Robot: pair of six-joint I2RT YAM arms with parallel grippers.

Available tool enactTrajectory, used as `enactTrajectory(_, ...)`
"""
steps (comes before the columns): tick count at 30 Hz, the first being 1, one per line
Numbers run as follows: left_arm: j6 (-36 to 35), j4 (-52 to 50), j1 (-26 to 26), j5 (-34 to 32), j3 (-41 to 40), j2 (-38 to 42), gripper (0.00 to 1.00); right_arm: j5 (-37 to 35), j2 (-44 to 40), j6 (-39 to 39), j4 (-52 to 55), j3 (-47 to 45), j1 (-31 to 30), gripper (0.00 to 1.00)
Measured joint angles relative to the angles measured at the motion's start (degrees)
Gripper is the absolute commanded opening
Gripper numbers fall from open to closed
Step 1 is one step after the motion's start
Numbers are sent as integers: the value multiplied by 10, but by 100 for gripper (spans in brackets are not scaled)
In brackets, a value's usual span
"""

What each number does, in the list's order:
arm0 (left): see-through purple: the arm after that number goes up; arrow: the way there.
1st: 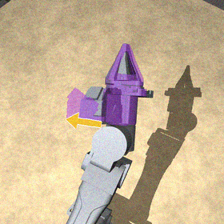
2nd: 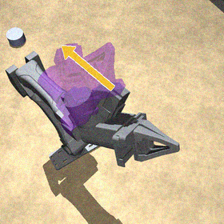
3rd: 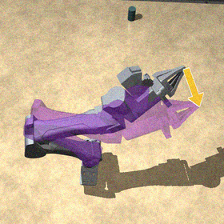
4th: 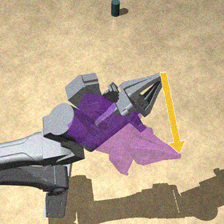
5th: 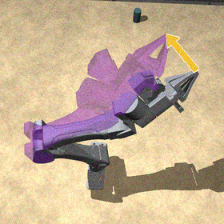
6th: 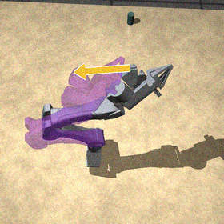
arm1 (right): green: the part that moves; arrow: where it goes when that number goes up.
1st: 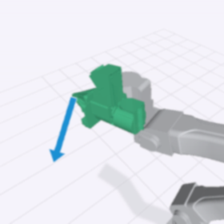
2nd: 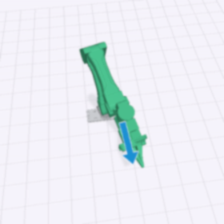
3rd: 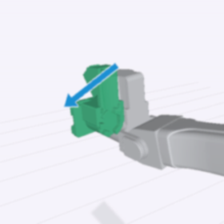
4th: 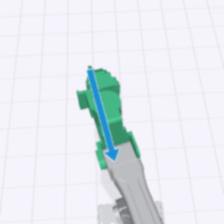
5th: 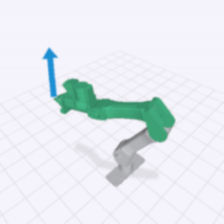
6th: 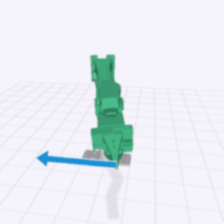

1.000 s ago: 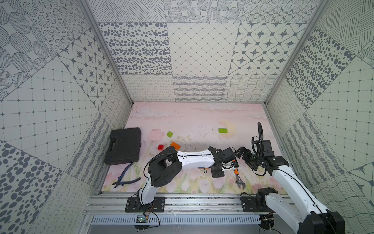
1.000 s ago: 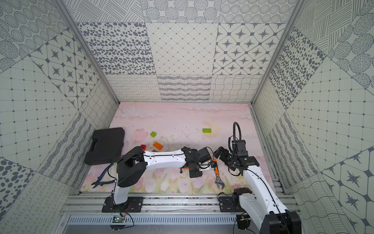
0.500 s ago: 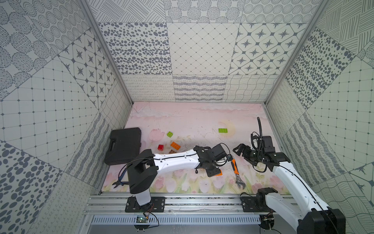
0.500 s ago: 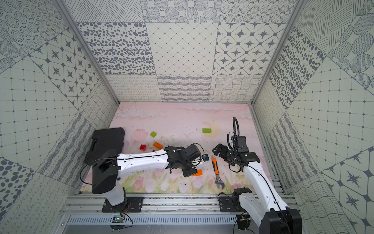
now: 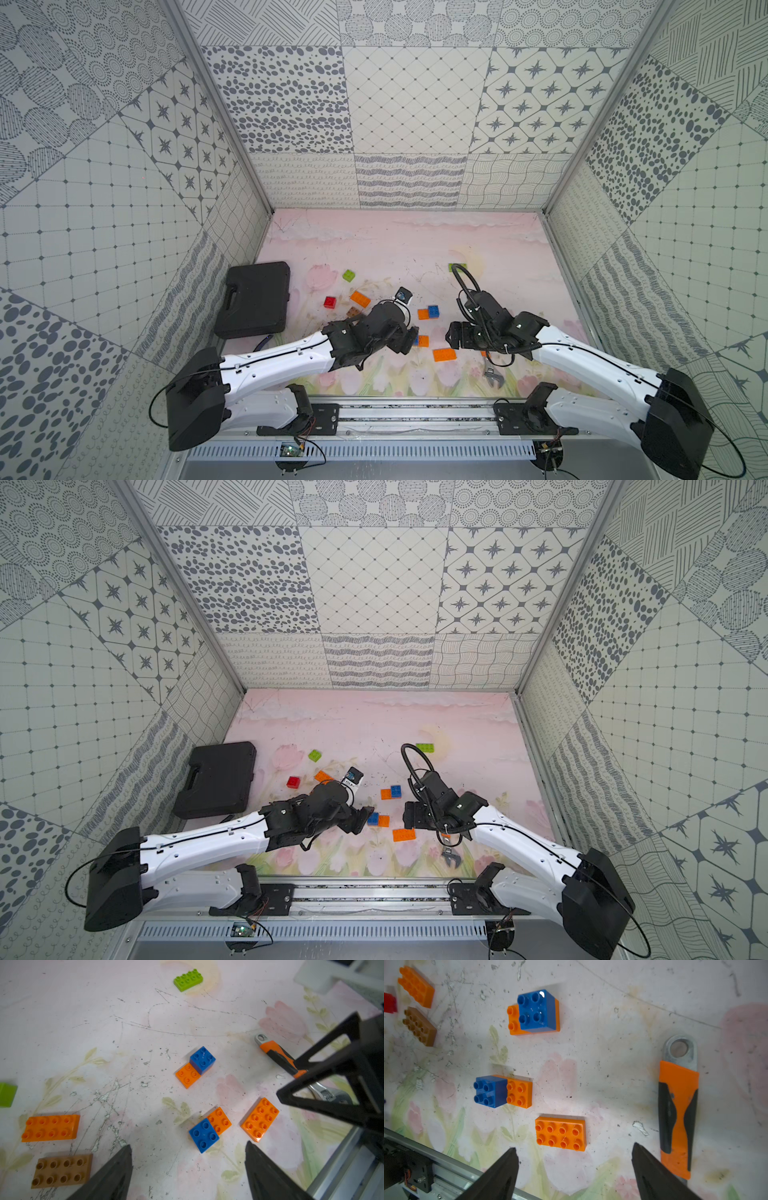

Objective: Assemble the number 5 with lego
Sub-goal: Place the lego brick at the center of the board, then pick up the lego brick from the center of the board.

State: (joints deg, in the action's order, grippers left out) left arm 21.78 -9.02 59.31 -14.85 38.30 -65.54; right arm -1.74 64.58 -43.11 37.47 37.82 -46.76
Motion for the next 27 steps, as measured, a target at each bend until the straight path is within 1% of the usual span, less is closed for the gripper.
enactTrajectory(3, 60, 11, -19, -17, -26, 22, 99, -35, 20, -18, 0, 0, -48, 95)
enactTrajectory(6, 109, 15, -30, -32, -47, 38, 99, -61, 43, -29, 5, 9, -73, 99)
enactTrajectory(8, 134, 16, -35, -39, -58, 47, 99, -81, 53, -30, 10, 21, -85, 99)
enactTrajectory(14, 186, 20, -49, -53, -76, 73, 99, -142, 51, -37, 20, 49, -98, 99)
enactTrajectory(17, 203, 20, -55, -61, -78, 82, 99, -155, 38, -44, 24, 48, -92, 99)
enactTrajectory(19, 213, 20, -60, -63, -80, 86, 99, -144, 18, -46, 5, 38, -81, 99)
enactTrajectory(22, 228, 20, -71, -63, -81, 88, 99, -92, -24, -52, -52, -7, -49, 99)
enactTrajectory(24, 238, 19, -82, -59, -79, 87, 99, -67, -30, -56, -61, -23, -33, 99)
enactTrajectory(27, 248, 19, -99, -48, -70, 77, 99, -44, -15, -51, -58, -20, -30, 98)
